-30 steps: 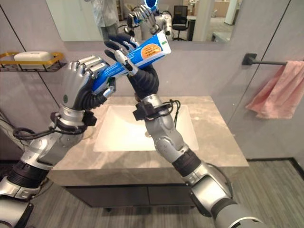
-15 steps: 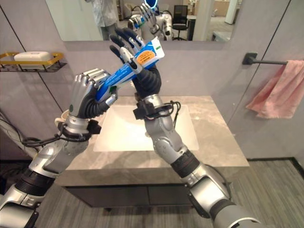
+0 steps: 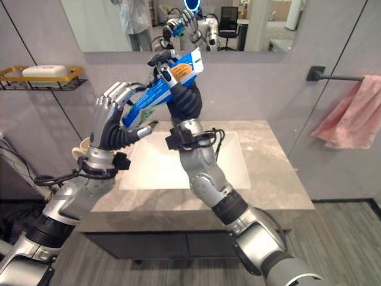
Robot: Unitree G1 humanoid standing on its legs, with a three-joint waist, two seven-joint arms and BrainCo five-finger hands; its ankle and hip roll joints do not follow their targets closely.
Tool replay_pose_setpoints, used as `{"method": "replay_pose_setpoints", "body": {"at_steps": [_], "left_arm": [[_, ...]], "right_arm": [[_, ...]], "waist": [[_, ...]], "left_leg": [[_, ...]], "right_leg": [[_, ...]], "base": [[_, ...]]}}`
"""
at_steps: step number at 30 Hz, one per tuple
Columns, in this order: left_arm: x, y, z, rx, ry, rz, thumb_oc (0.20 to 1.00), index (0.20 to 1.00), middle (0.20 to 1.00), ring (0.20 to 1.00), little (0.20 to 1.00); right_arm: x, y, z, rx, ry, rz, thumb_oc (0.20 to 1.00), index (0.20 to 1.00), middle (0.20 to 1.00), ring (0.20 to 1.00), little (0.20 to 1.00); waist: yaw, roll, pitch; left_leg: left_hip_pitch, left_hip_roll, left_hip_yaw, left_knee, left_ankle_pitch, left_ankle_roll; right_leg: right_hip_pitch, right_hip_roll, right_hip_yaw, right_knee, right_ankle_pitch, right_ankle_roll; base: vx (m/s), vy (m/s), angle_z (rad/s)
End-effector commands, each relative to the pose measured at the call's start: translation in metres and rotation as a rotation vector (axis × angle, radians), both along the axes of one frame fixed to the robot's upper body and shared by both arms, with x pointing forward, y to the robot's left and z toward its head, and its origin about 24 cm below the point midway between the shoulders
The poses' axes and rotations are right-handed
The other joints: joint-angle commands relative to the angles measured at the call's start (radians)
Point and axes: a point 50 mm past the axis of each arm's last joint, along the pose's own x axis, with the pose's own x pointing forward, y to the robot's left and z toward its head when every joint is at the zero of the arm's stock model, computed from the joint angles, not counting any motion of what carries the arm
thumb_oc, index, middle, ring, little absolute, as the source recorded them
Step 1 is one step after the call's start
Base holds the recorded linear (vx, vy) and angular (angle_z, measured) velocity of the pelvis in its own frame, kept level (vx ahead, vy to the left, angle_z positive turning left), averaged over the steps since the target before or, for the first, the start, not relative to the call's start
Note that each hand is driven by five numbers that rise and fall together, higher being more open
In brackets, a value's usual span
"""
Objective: Put brush and paste in cup on sink, flatten towel.
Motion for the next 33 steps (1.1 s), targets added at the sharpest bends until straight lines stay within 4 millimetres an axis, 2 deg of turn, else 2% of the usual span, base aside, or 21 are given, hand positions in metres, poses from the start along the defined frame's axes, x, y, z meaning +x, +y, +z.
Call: {"method": "replay_pose_setpoints", "body": {"at_steps": [1,7,10,11,12,16,18,19,20,21,22,24,25,26,27,29,30,32,33], "left_arm": [[-0.007,0.015,0.021,-0.030,-0.082,0.011,1.000,1.000,1.000,1.000,1.000],[-0.014,0.025,0.017,-0.073,-0.068,0.030,1.000,1.000,1.000,1.000,1.000],[-0.020,0.041,0.007,-0.111,-0.040,0.080,1.000,1.000,1.000,1.000,1.000],[-0.021,0.041,0.007,-0.111,-0.040,0.080,1.000,1.000,1.000,1.000,1.000],[-0.025,0.052,-0.001,-0.132,-0.004,0.115,1.000,1.000,1.000,1.000,1.000],[-0.034,0.077,-0.030,-0.232,0.133,0.171,1.000,1.000,1.000,1.000,1.000],[-0.036,0.087,-0.049,-0.274,0.222,0.211,1.000,1.000,1.000,1.000,1.000],[-0.036,0.087,-0.049,-0.274,0.222,0.210,1.000,1.000,1.000,1.000,1.000],[-0.039,0.094,-0.067,-0.266,0.312,0.247,1.000,1.000,1.000,1.000,1.000],[-0.041,0.097,-0.077,-0.292,0.364,0.257,1.000,1.000,1.000,1.000,1.000],[-0.041,0.098,-0.077,-0.293,0.365,0.255,1.000,1.000,1.000,1.000,1.000],[-0.045,0.104,-0.116,-0.443,0.547,0.288,1.000,1.000,1.000,1.000,1.000],[-0.047,0.104,-0.127,-0.455,0.608,0.287,1.000,1.000,1.000,1.000,1.000],[-0.047,0.104,-0.127,-0.456,0.609,0.285,1.000,1.000,1.000,1.000,1.000],[-0.050,0.104,-0.136,-0.475,0.662,0.287,1.000,1.000,1.000,1.000,1.000],[-0.058,0.104,-0.166,-0.523,0.814,0.314,1.000,1.000,1.000,1.000,1.000],[-0.062,0.102,-0.188,-0.581,0.912,0.335,1.000,1.000,1.000,1.000,1.000],[-0.064,0.102,-0.196,-0.573,0.953,0.350,1.000,1.000,1.000,1.000,1.000],[-0.074,0.100,-0.222,-0.560,1.085,0.390,1.000,1.000,1.000,1.000,1.000]], "right_arm": [[-0.003,-0.017,0.036,0.169,-0.112,-0.073,0.200,0.200,0.200,0.200,0.200],[0.000,-0.029,0.036,0.196,-0.108,-0.132,0.200,0.200,0.200,0.200,0.200],[0.003,-0.042,0.037,0.201,-0.116,-0.194,0.200,0.200,0.200,0.200,0.200],[0.003,-0.042,0.037,0.200,-0.115,-0.194,0.200,0.200,0.200,0.200,0.200],[0.004,-0.049,0.038,0.192,-0.123,-0.230,0.200,0.200,0.200,0.200,0.200],[0.009,-0.062,0.038,0.129,-0.133,-0.329,0.200,0.200,0.200,0.200,0.200],[0.011,-0.067,0.039,0.120,-0.127,-0.363,0.200,0.200,0.200,0.200,0.200],[0.012,-0.067,0.039,0.120,-0.127,-0.363,0.200,0.200,0.200,0.200,0.200],[0.014,-0.071,0.042,0.122,-0.124,-0.387,0.200,0.200,0.200,0.200,0.200],[0.016,-0.073,0.043,0.121,-0.121,-0.399,0.200,0.200,0.200,0.200,0.200],[0.016,-0.073,0.043,0.121,-0.120,-0.400,0.200,0.200,0.200,0.200,0.200],[0.021,-0.078,0.044,0.106,-0.108,-0.441,0.200,0.200,0.200,0.200,0.200],[0.023,-0.081,0.047,0.102,-0.109,-0.461,0.200,0.200,0.200,0.200,0.200],[0.023,-0.082,0.047,0.101,-0.109,-0.463,0.200,0.200,0.200,0.200,0.200],[0.024,-0.085,0.049,0.095,-0.110,-0.482,0.200,0.200,0.200,0.200,0.200],[0.026,-0.092,0.055,0.072,-0.124,-0.534,0.200,0.200,0.200,0.200,0.200],[0.026,-0.092,0.060,0.061,-0.134,-0.555,0.200,0.200,0.200,0.200,0.200],[0.027,-0.092,0.061,0.071,-0.132,-0.553,0.200,0.200,0.200,0.200,0.200],[0.029,-0.091,0.064,0.072,-0.127,-0.561,0.200,0.200,0.200,0.200,0.200]], "waist": [[0.030,-0.062,-0.014],[0.060,-0.066,-0.015],[0.087,-0.072,-0.011],[0.084,-0.072,-0.012],[0.103,-0.074,-0.007],[0.135,-0.082,0.003],[0.157,-0.085,0.009],[0.155,-0.086,0.009],[0.173,-0.090,0.015],[0.181,-0.092,0.017],[0.180,-0.092,0.017],[0.202,-0.099,0.024],[0.210,-0.102,0.025],[0.210,-0.102,0.025],[0.217,-0.104,0.027],[0.230,-0.111,0.032],[0.231,-0.113,0.034],[0.233,-0.114,0.036],[0.236,-0.115,0.039]], "left_leg": [[0.007,-0.031,-0.045,0.005,-0.019,0.028],[-0.018,-0.038,-0.083,0.005,-0.007,0.022],[-0.044,-0.047,-0.118,0.005,0.003,0.019],[-0.045,-0.048,-0.120,0.005,0.003,0.019],[-0.058,-0.053,-0.139,0.005,0.009,0.018],[-0.082,-0.063,-0.171,0.005,0.021,0.017],[-0.094,-0.068,-0.186,0.005,0.025,0.018],[-0.095,-0.069,-0.187,0.005,0.025,0.019],[-0.104,-0.076,-0.199,0.005,0.027,0.020],[-0.107,-0.078,-0.203,0.005,0.029,0.021],[-0.108,-0.078,-0.204,0.005,0.029,0.021],[-0.120,-0.086,-0.217,0.005,0.034,0.025],[-0.125,-0.090,-0.222,0.005,0.036,0.026],[-0.126,-0.090,-0.223,0.005,0.036,0.026],[-0.130,-0.094,-0.230,0.005,0.037,0.028],[-0.136,-0.099,-0.243,0.005,0.034,0.029],[-0.143,-0.103,-0.247,0.005,0.041,0.032],[-0.146,-0.105,-0.249,0.005,0.042,0.034],[-0.143,-0.107,-0.249,0.005,0.037,0.036]], "right_leg": [[0.017,-0.080,0.036,0.047,0.022,0.054],[0.033,-0.087,-0.011,0.039,0.022,0.051],[0.042,-0.093,-0.048,0.034,0.022,0.050],[0.042,-0.093,-0.050,0.034,0.022,0.050],[0.047,-0.098,-0.071,0.031,0.023,0.052],[0.058,-0.106,-0.105,0.023,0.025,0.055],[0.064,-0.109,-0.126,0.016,0.026,0.057],[0.065,-0.109,-0.128,0.015,0.027,0.057],[0.071,-0.113,-0.139,0.010,0.030,0.060],[0.073,-0.115,-0.146,0.009,0.033,0.062],[0.074,-0.115,-0.147,0.008,0.033,0.062],[0.075,-0.119,-0.162,0.008,0.037,0.064],[0.075,-0.121,-0.167,0.008,0.040,0.065],[0.075,-0.121,-0.168,0.007,0.040,0.066],[0.078,-0.123,-0.175,0.007,0.042,0.068],[0.084,-0.124,-0.189,0.009,0.041,0.071],[0.080,-0.127,-0.194,0.012,0.047,0.072],[0.078,-0.129,-0.196,0.014,0.047,0.073],[0.079,-0.130,-0.194,0.021,0.043,0.073]], "base": [[-0.04,0.002,0.14],[-0.03,0.001,0.28],[-0.03,-0.005,0.30],[-0.02,0.000,0.47],[-0.02,0.001,0.29],[-0.01,-0.002,0.32],[-0.01,-0.002,0.30],[0.00,0.001,0.31],[0.01,0.004,0.22],[0.01,0.005,0.19],[0.00,0.005,0.15],[0.00,0.012,0.27],[0.01,0.014,0.25],[0.02,0.011,0.19],[0.02,0.007,0.20],[0.03,0.005,0.16],[0.01,0.012,0.20],[0.01,0.018,0.21],[0.03,0.026,0.11]]}}
